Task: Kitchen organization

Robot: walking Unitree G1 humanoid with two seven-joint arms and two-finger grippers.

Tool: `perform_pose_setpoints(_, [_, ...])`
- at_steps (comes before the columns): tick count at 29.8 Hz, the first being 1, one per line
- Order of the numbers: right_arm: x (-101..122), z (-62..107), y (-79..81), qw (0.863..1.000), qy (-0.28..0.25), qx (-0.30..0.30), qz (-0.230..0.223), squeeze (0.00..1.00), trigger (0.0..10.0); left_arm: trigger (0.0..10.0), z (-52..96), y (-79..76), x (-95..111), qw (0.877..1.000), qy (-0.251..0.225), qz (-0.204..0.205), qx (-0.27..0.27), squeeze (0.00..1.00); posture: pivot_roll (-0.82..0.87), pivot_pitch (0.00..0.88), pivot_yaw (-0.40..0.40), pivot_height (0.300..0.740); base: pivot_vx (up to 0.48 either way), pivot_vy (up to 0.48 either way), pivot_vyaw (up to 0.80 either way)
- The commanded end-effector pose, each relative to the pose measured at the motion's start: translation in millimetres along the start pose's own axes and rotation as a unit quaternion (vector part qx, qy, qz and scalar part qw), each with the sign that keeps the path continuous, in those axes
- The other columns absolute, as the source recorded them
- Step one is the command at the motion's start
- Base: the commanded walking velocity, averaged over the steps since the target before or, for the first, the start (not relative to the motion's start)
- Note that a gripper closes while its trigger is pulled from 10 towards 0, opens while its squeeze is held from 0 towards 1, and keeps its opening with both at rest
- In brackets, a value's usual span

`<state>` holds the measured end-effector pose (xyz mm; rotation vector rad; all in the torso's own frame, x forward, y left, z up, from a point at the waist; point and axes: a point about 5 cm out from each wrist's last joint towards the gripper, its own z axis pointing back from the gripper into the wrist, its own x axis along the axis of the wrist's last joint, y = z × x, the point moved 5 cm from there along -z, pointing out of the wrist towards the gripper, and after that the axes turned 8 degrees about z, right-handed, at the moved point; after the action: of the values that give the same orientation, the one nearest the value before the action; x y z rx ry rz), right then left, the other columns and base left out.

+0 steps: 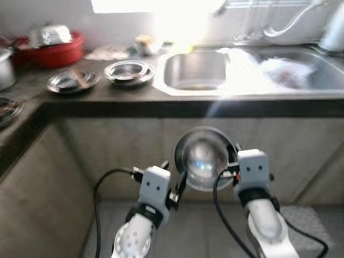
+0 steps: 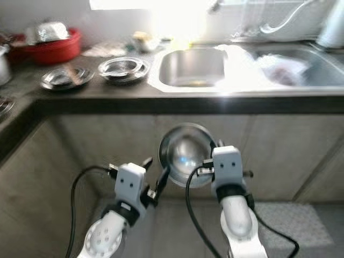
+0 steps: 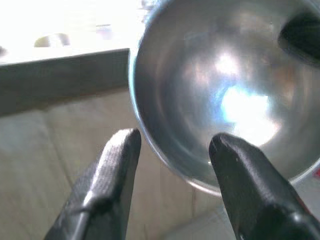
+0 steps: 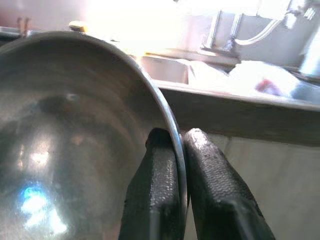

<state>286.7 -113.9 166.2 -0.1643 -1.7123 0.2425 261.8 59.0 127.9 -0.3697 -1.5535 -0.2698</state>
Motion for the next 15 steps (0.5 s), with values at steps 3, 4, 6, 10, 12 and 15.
perform_pose_setpoints(3, [11.6, -3.7, 1.1, 1.0, -0.025, 0.008, 0.003, 0.0, 10.0, 10.0, -0.7, 2.1, 5.2, 1.0, -0.01, 0.017, 0.011, 0.0, 0.07, 0.065, 0.025, 0.74, 0.0, 0.0, 0.0])
perform_pose_setpoints(4, [12.2, -4.1, 2.1, 1.0, -0.026, 0.011, 0.003, 0.0, 10.0, 10.0, -0.7, 2.4, 5.5, 1.0, -0.01, 0.017, 0.012, 0.0, 0.07, 0.065, 0.025, 0.74, 0.0, 0.0, 0.0])
perform_pose_setpoints(6, [13.5, -5.3, 3.0, 0.999, -0.028, 0.015, 0.003, 0.0, 10.0, 10.0, -0.8, 2.7, 5.7, 1.0, -0.011, 0.015, 0.014, 0.0, 0.07, 0.061, 0.023, 0.74, 0.0, 0.0, 0.0])
perform_pose_setpoints(10, [15.4, -7.8, 1.9, 0.999, -0.031, 0.016, 0.002, 0.0, 10.0, 10.0, -1.3, 4.1, 7.0, 1.0, -0.013, 0.015, 0.019, 0.0, 0.07, 0.061, 0.023, 0.74, 0.0, 0.0, 0.0])
perform_pose_setpoints(12, [16.2, -8.7, 0.8, 0.999, -0.032, 0.015, 0.002, 0.0, 10.0, 10.0, -1.4, 4.2, 7.4, 1.0, -0.014, 0.015, 0.019, 0.0, 0.06, 0.056, 0.021, 0.74, 0.0, 0.0, 0.0])
perform_pose_setpoints(15, [19.5, -11.6, -0.8, 0.999, -0.038, 0.018, -0.001, 0.0, 10.0, 10.0, -2.7, 3.3, 7.3, 1.0, -0.013, 0.012, 0.017, 0.0, 0.06, 0.056, 0.021, 0.74, 0.0, 0.0, 0.0])
